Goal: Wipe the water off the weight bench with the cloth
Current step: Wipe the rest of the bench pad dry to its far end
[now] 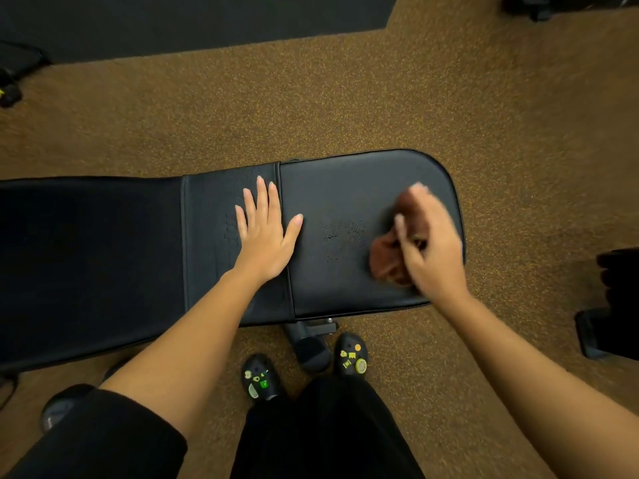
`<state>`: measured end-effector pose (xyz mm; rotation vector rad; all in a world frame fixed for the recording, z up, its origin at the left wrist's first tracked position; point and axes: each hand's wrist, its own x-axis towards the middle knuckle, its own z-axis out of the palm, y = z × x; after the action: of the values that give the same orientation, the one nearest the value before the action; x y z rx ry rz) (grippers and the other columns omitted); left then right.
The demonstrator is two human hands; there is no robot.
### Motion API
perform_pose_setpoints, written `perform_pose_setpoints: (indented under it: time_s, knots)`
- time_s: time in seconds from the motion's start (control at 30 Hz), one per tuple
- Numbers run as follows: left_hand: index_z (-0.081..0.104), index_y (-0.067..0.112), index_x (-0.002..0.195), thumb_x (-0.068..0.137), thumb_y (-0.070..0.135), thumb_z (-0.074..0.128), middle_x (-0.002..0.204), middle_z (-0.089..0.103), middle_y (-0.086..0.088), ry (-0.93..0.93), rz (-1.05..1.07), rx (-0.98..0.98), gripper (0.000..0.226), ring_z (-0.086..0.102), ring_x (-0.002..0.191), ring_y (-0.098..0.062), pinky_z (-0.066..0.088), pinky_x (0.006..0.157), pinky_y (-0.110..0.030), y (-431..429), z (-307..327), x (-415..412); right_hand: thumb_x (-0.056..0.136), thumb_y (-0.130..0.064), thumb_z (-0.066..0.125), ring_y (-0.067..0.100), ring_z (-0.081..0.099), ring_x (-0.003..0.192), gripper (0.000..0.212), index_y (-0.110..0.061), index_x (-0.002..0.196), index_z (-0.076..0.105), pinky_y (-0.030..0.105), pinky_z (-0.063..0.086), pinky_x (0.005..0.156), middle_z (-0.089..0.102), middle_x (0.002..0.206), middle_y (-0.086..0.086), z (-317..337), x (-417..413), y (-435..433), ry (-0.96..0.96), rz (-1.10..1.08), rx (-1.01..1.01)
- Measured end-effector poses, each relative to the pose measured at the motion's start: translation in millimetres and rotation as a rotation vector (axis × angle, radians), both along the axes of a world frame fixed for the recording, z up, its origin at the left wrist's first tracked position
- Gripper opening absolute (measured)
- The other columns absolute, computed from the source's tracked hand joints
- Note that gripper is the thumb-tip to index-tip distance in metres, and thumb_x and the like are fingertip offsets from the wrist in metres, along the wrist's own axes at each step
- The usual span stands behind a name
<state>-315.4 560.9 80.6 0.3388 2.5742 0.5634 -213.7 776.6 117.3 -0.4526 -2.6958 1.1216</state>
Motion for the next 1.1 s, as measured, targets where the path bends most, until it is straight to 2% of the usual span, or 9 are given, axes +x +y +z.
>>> perform_pose_setpoints:
  time_s: [0.07, 0.2, 0.47, 0.57, 0.63, 0.7, 0.77, 0.93, 1.1]
  knots:
    - [-0.010, 0.014, 0.148, 0.099, 0.044, 0.023, 0.154, -0.023, -0.001, 0.005, 0.000, 0.032, 0.066, -0.025, 0.140, -0.023, -0.019, 0.111, -0.040, -4, 3, 2, 0.096, -0.023, 0.050, 0.024, 0.021, 0.142, 0.050, -0.004, 0.140, 0.036, 0.037, 0.015, 0.117, 0.034, 0.149, 0.013, -2, -16, 6, -0.091, -0.091, 0.064]
    - [-0.005, 0.013, 0.148, 0.100, 0.037, 0.024, 0.155, -0.019, -0.001, 0.054, 0.054, 0.108, 0.061, -0.022, 0.141, -0.022, -0.017, 0.112, -0.039, -9, 6, 12, 0.089, -0.008, 0.052, 0.029, 0.004, 0.144, 0.061, -0.002, 0.144, 0.027, 0.035, -0.003, 0.117, 0.021, 0.154, 0.014, -19, -27, -17, -0.227, 0.058, 0.206]
    - [0.020, 0.018, 0.147, 0.101, 0.029, 0.030, 0.158, -0.001, -0.002, 0.020, 0.287, 0.314, 0.048, -0.008, 0.144, -0.015, -0.007, 0.117, -0.035, -17, 18, 48, 0.083, -0.005, 0.056, 0.025, 0.005, 0.144, 0.069, -0.002, 0.145, 0.026, 0.031, -0.008, 0.115, 0.022, 0.154, 0.014, -27, -5, -76, -0.198, 0.476, 0.221]
    - [0.036, 0.020, 0.141, 0.100, 0.028, 0.036, 0.156, 0.013, 0.002, -0.001, 0.384, 0.409, 0.042, 0.010, 0.142, -0.009, 0.013, 0.114, -0.027, -17, 31, 62, 0.092, -0.010, 0.053, 0.010, 0.011, 0.141, 0.053, -0.008, 0.142, 0.036, 0.018, -0.005, 0.114, 0.033, 0.149, 0.005, -21, 6, -84, -0.193, 0.510, 0.005]
    - [0.047, 0.019, 0.133, 0.099, 0.025, 0.040, 0.149, 0.028, 0.001, -0.008, 0.426, 0.473, 0.035, 0.024, 0.133, -0.002, 0.020, 0.106, -0.017, -17, 42, 69, 0.096, -0.024, 0.052, -0.001, 0.029, 0.132, 0.040, -0.015, 0.135, 0.047, 0.009, 0.015, 0.110, 0.048, 0.137, -0.005, -7, 7, -91, -0.221, 0.333, -0.231]
    - [0.056, 0.018, 0.121, 0.097, 0.022, 0.044, 0.133, 0.044, 0.000, 0.015, 0.462, 0.542, 0.027, 0.040, 0.124, -0.005, 0.033, 0.105, -0.023, -17, 52, 77, 0.094, -0.032, 0.052, -0.008, 0.052, 0.108, 0.028, -0.021, 0.119, 0.058, 0.007, 0.038, 0.092, 0.062, 0.114, -0.011, 13, 2, -99, -0.232, 0.147, -0.428]
    - [0.059, 0.019, 0.109, 0.095, 0.021, 0.049, 0.116, 0.048, 0.002, 0.048, 0.541, 0.580, 0.018, 0.051, 0.108, -0.007, 0.044, 0.096, -0.027, -17, 66, 86, 0.093, -0.035, 0.053, -0.009, 0.059, 0.088, 0.018, -0.023, 0.104, 0.061, 0.008, 0.043, 0.076, 0.066, 0.093, -0.014, 32, -6, -109, -0.247, 0.033, -0.597]
    - [0.054, 0.021, 0.094, 0.092, 0.023, 0.053, 0.095, 0.042, 0.009, 0.104, 0.879, 0.602, 0.003, 0.048, 0.080, 0.002, 0.040, 0.073, -0.007, -22, 109, 119, 0.090, -0.038, 0.058, 0.013, 0.064, 0.100, 0.010, -0.031, 0.098, 0.060, 0.038, 0.050, 0.093, 0.068, 0.101, -0.002, 59, -23, -141, -0.280, -0.066, -0.959]
    - [0.049, 0.026, 0.112, 0.083, 0.054, 0.048, 0.113, 0.043, 0.009, -0.219, 1.113, 0.762, 0.041, 0.049, 0.093, 0.002, 0.040, 0.071, -0.009, -41, 142, 135, 0.091, -0.034, 0.057, 0.023, 0.063, 0.107, 0.035, -0.013, 0.119, 0.056, 0.048, 0.048, 0.096, 0.066, 0.115, 0.009, 86, -24, -184, -0.395, -0.041, -1.247]
